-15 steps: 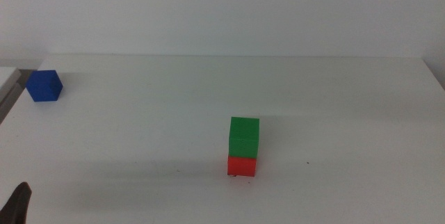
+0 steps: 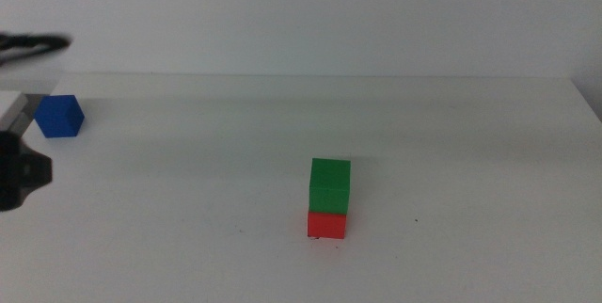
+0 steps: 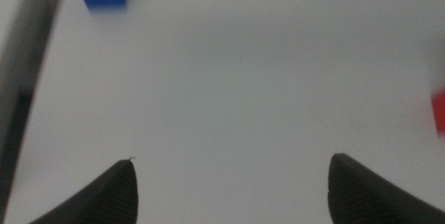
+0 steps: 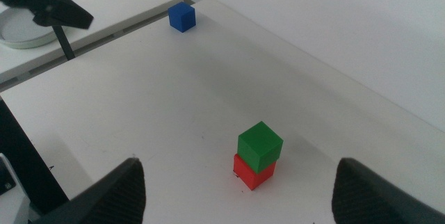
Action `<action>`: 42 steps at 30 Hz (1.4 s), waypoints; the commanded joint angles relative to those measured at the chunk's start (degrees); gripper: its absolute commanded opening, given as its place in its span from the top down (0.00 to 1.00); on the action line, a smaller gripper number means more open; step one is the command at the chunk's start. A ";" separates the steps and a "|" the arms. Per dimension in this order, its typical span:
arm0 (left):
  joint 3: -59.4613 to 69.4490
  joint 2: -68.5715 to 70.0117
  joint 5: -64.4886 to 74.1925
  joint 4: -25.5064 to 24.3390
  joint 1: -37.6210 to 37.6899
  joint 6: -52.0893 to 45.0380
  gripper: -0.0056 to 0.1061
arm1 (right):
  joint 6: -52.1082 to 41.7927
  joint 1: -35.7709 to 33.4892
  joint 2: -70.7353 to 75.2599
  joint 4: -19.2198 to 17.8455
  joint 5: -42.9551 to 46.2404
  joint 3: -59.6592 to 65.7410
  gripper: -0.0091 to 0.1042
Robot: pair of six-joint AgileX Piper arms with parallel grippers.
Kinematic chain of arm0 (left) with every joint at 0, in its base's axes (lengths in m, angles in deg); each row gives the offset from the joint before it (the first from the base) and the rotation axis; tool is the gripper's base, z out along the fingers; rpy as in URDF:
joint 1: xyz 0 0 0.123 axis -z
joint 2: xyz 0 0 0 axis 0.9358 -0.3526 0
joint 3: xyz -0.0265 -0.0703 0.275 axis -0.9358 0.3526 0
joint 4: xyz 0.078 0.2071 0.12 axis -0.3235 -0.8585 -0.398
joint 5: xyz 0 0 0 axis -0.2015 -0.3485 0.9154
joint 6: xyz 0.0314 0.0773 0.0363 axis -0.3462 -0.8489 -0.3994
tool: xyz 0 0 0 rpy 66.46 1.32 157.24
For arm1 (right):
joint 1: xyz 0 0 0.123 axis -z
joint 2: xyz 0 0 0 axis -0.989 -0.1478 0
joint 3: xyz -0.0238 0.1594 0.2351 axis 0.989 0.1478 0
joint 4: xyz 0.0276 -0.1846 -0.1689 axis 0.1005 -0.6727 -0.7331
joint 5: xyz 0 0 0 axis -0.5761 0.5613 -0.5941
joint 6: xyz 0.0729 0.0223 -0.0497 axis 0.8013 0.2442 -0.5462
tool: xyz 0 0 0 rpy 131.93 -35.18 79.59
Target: Stack red cubes first, then green, then blue cubes in a specific spot.
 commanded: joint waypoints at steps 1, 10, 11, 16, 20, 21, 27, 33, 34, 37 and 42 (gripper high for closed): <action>-6.59 -6.61 11.18 0.29 -0.01 0.93 0.11 | -0.27 0.18 0.18 -0.21 0.76 0.24 0.31; -13.46 -25.72 13.26 1.26 -0.01 2.43 0.11 | -0.27 0.18 0.18 -0.21 0.76 0.24 0.31; -13.90 -27.27 12.39 0.42 -0.01 2.07 0.11 | -0.27 0.18 0.18 -0.21 0.76 0.24 0.31; -17.36 -34.65 9.15 -4.81 -0.01 6.17 0.11 | -0.27 0.18 0.18 -0.21 0.76 0.24 0.31; -23.51 -41.70 9.77 -6.18 -1.51 5.09 0.11 | -0.27 0.18 0.18 -0.21 0.76 0.24 0.31; -25.77 -43.44 10.19 -6.18 -2.21 3.95 0.11 | -0.27 0.18 0.18 -0.21 0.76 0.24 0.31; -39.15 -55.05 10.53 -5.84 -8.15 1.91 0.11 | -0.27 0.18 0.18 -0.21 0.76 0.24 0.31; -51.55 -64.64 11.27 -5.34 -12.43 -1.33 0.11 | -0.27 0.18 0.18 -0.21 0.76 0.24 0.31; -53.41 -66.28 11.39 -5.11 -13.05 -2.00 0.11 | -0.27 0.18 0.18 -0.21 0.76 0.24 0.31; -58.03 -70.64 11.48 -4.27 -14.27 -3.76 0.11 | -0.27 0.18 0.18 -0.21 0.76 0.24 0.31; -63.97 -76.85 11.73 -4.01 -15.19 -5.04 0.11 | -0.27 0.18 0.18 -0.21 0.76 0.24 0.31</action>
